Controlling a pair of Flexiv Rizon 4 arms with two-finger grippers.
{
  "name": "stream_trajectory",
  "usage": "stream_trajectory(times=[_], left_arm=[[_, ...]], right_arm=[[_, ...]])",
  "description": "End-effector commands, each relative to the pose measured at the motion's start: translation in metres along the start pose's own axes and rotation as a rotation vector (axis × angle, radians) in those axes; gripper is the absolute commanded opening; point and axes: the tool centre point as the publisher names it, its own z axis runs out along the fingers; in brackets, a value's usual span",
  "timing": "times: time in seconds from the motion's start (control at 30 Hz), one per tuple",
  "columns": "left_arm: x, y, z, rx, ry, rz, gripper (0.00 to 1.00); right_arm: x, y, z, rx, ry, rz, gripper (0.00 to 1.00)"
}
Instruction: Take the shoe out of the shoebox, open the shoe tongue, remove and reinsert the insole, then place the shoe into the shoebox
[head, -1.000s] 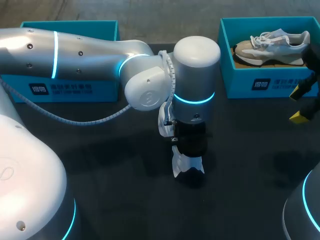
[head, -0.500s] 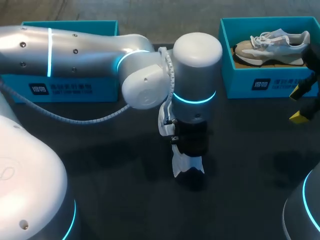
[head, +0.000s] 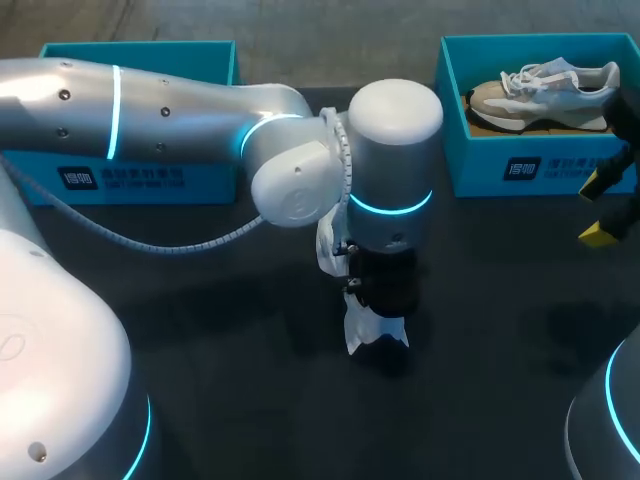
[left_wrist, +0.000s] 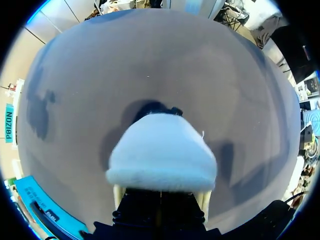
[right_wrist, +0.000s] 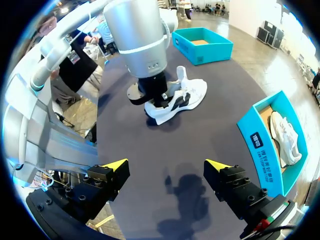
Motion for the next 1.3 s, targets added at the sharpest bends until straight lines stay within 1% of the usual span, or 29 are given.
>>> stream_trajectory(times=[0.03, 0.13, 0.3, 0.43, 0.57, 0.73, 0.8, 0.9, 0.97, 1.07, 1.2, 1.3], left_arm=[[0.002, 0.001, -0.014, -0.017, -0.014, 0.005, 0.00], [-0.002, -0.001, -0.015, -0.027, -0.021, 0.011, 0.00], [-0.008, -0.005, -0.002, -0.036, -0.016, 0.019, 0.00], [-0.009, -0.006, 0.007, -0.046, -0.005, 0.021, 0.00], [-0.007, -0.004, 0.007, -0.068, 0.013, 0.031, 0.00], [-0.001, 0.001, -0.010, -0.110, 0.023, 0.039, 0.00], [0.001, 0.003, -0.020, -0.147, 0.026, 0.041, 0.00], [0.004, 0.008, -0.034, -0.231, 0.035, 0.047, 0.00], [0.005, 0.012, -0.041, -0.323, 0.068, 0.060, 0.00], [0.004, 0.019, -0.051, -0.361, 0.065, 0.049, 0.00], [0.004, 0.028, -0.059, -0.410, 0.067, 0.041, 0.00], [0.004, 0.035, -0.061, -0.423, 0.066, 0.033, 0.00]], right_arm=[[-0.002, 0.001, 0.001, 0.005, 0.003, 0.002, 1.00], [-0.002, 0.001, 0.001, 0.005, 0.003, 0.002, 1.00], [-0.002, 0.001, 0.001, 0.005, 0.003, 0.002, 1.00], [-0.002, 0.001, 0.001, 0.005, 0.003, 0.002, 1.00], [-0.002, 0.001, 0.001, 0.005, 0.003, 0.002, 1.00], [-0.002, 0.001, 0.001, 0.005, 0.003, 0.002, 1.00], [-0.002, 0.001, 0.001, 0.005, 0.003, 0.002, 1.00], [-0.002, 0.001, 0.001, 0.005, 0.003, 0.002, 1.00], [-0.002, 0.001, 0.001, 0.005, 0.003, 0.002, 1.00], [-0.002, 0.001, 0.001, 0.005, 0.003, 0.002, 1.00], [-0.002, 0.001, 0.001, 0.005, 0.003, 0.002, 1.00], [-0.002, 0.001, 0.001, 0.005, 0.003, 0.002, 1.00]])
